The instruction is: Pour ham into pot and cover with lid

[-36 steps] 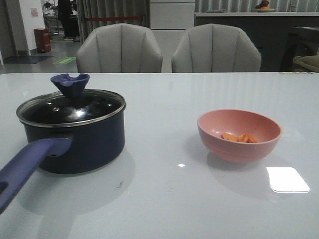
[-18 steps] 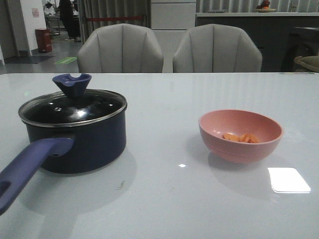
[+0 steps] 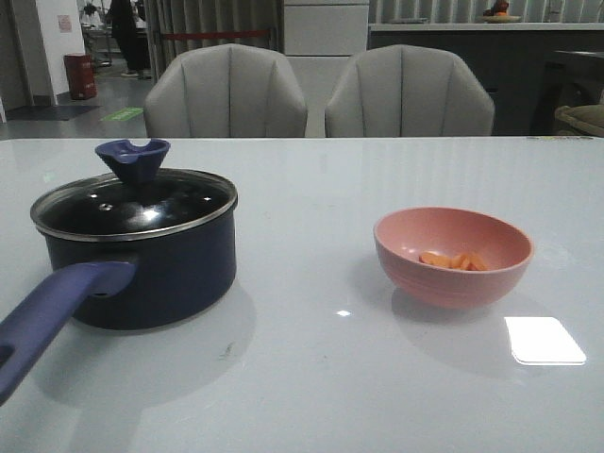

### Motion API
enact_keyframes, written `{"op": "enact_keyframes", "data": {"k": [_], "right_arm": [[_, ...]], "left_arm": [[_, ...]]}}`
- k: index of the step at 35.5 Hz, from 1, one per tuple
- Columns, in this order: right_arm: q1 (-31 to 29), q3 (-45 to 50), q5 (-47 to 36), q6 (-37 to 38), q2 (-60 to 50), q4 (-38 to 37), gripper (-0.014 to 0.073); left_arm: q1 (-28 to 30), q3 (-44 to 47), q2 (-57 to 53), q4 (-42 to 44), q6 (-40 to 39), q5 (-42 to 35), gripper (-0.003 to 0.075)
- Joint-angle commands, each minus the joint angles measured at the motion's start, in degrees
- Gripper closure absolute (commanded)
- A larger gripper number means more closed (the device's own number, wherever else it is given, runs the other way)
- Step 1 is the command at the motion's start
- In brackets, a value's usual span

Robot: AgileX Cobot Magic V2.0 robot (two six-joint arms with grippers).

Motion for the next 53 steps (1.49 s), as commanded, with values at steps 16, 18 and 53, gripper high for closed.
{"op": "enact_keyframes", "data": {"k": [16, 18, 53], "right_arm": [[-0.3, -0.2, -4.7, -0.4, -1.1, -0.5, 0.0434], [-0.3, -0.2, -4.7, -0.4, -1.1, -0.5, 0.0434], [-0.3, -0.2, -4.7, -0.4, -1.1, -0.5, 0.0434]], "left_arm": [[-10.7, -9.0, 17.9, 1.8, -0.4, -2.0, 0.0065], [-11.4, -11.0, 22.0, 0.8, -0.4, -1.5, 0.0065], [-21.7, -59.7, 78.4, 2.1, -11.9, 24.3, 0.0066]]}}
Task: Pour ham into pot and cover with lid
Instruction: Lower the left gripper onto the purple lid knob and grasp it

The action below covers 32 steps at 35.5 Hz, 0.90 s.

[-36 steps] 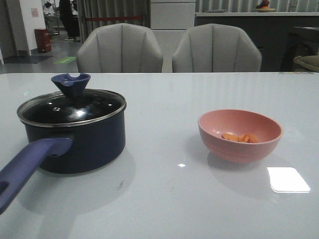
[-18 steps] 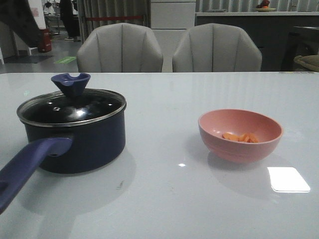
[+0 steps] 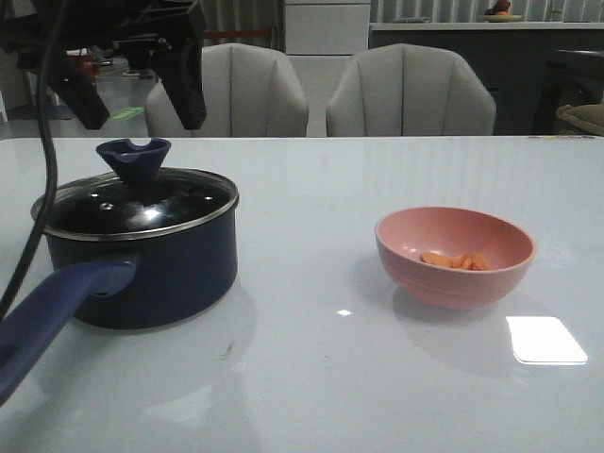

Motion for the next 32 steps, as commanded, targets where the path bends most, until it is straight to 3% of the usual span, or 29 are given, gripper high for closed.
{"op": "enact_keyframes", "data": {"k": [1, 17, 21, 32], "right_arm": [[-0.3, -0.2, -4.7, -0.4, -1.1, -0.5, 0.0434], [-0.3, -0.2, -4.7, -0.4, -1.1, -0.5, 0.0434], [-0.3, -0.2, -4.7, -0.4, -1.1, -0.5, 0.0434], [-0.3, -0.2, -4.6, -0.4, -1.1, -0.5, 0.0434]], "left_arm": [[-0.6, -2.9, -1.0, 1.6, -3.2, -0.3, 0.0066], [-0.3, -2.9, -0.2, 3.9, -9.5, 0.3, 0.0088], [-0.2, -3.8, 0.9, 3.9, -9.6, 1.5, 0.0127], [-0.2, -7.5, 4.3, 3.9, -9.6, 5.4, 0.0137]]}}
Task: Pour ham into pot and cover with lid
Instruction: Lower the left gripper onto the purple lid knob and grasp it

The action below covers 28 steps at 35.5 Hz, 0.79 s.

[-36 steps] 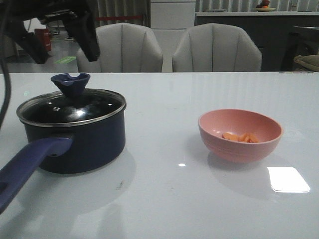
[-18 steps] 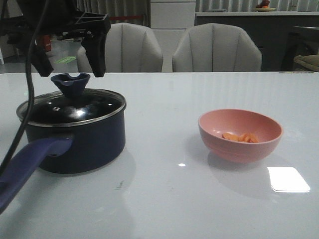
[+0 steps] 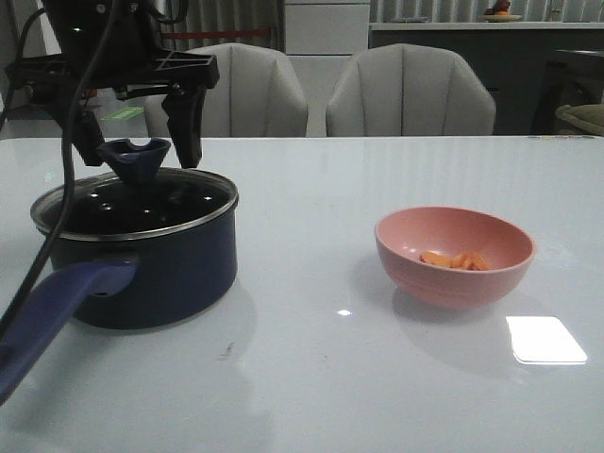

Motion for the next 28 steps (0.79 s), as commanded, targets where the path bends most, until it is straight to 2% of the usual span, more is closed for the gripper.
{"op": "enact_keyframes", "data": {"k": [1, 12, 14, 17, 20, 23, 28], "right_arm": [[-0.3, -0.2, -4.6, -0.4, -1.1, -0.5, 0.0434], [-0.3, -0.2, -4.6, -0.4, -1.1, -0.5, 0.0434], [-0.3, -0.2, -4.6, -0.4, -1.1, -0.5, 0.0434], [-0.3, -0.2, -4.6, -0.4, -1.1, -0.5, 0.0434], [-0.3, -0.2, -4.6, -0.4, -1.1, -0.5, 0.0434], [-0.3, -0.2, -4.6, -0.4, -1.1, -0.5, 0.0434], [-0.3, -0.2, -4.6, -0.4, -1.1, -0.5, 0.0434]], "left_arm": [[0.0, -2.0, -2.7, 0.3, -0.6, -0.7, 0.0136], [0.0, -2.0, -2.7, 0.3, -0.6, 0.4, 0.014], [0.0, -2.0, -2.5, 0.3, -0.6, 0.8, 0.017], [0.0, -2.0, -1.8, 0.3, -0.6, 1.3, 0.0295], [0.0, -2.0, -1.8, 0.3, -0.6, 0.7, 0.0374], [0.0, -2.1, -1.8, 0.3, -0.6, 0.7, 0.0401], [0.0, -2.3, -1.8, 0.5, -0.6, 0.8, 0.04]]}}
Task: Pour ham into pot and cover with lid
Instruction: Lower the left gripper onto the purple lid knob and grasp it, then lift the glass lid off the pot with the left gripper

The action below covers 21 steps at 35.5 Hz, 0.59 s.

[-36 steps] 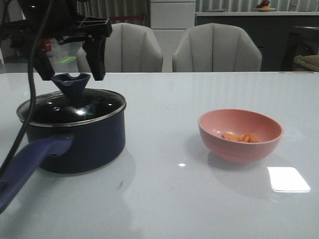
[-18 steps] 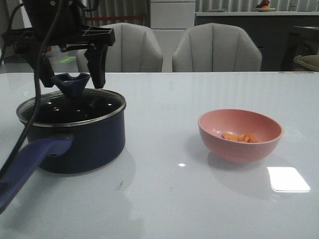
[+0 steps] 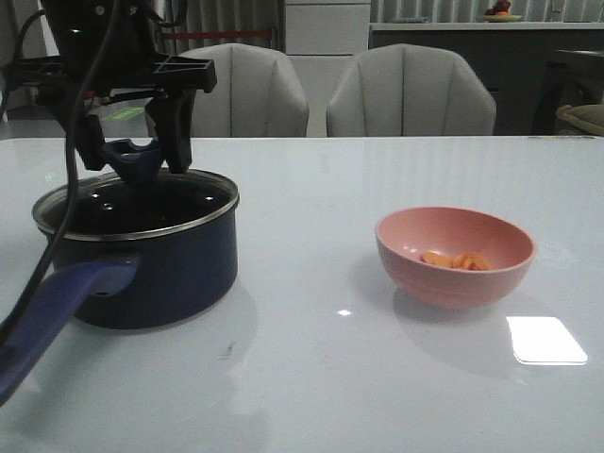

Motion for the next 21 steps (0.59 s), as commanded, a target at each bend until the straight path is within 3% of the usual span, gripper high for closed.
{"op": "enact_keyframes", "data": {"k": [1, 12, 16, 21], "right_arm": [[-0.3, -0.2, -4.6, -0.4, -1.1, -0.5, 0.0434], [-0.3, -0.2, -4.6, -0.4, -1.1, -0.5, 0.0434], [-0.3, -0.2, -4.6, -0.4, -1.1, -0.5, 0.0434], [-0.3, -0.2, -4.6, -0.4, -1.1, -0.5, 0.0434]], "left_arm": [[0.0, -2.0, -2.4, 0.2, -0.6, -0.9, 0.04], [0.0, -4.6, -5.2, 0.3, -0.6, -0.1, 0.04], [0.2, -4.6, -6.6, 4.8, -0.6, 1.2, 0.04], [5.8, -4.2, -8.7, 6.8, -0.5, 4.7, 0.04]]}}
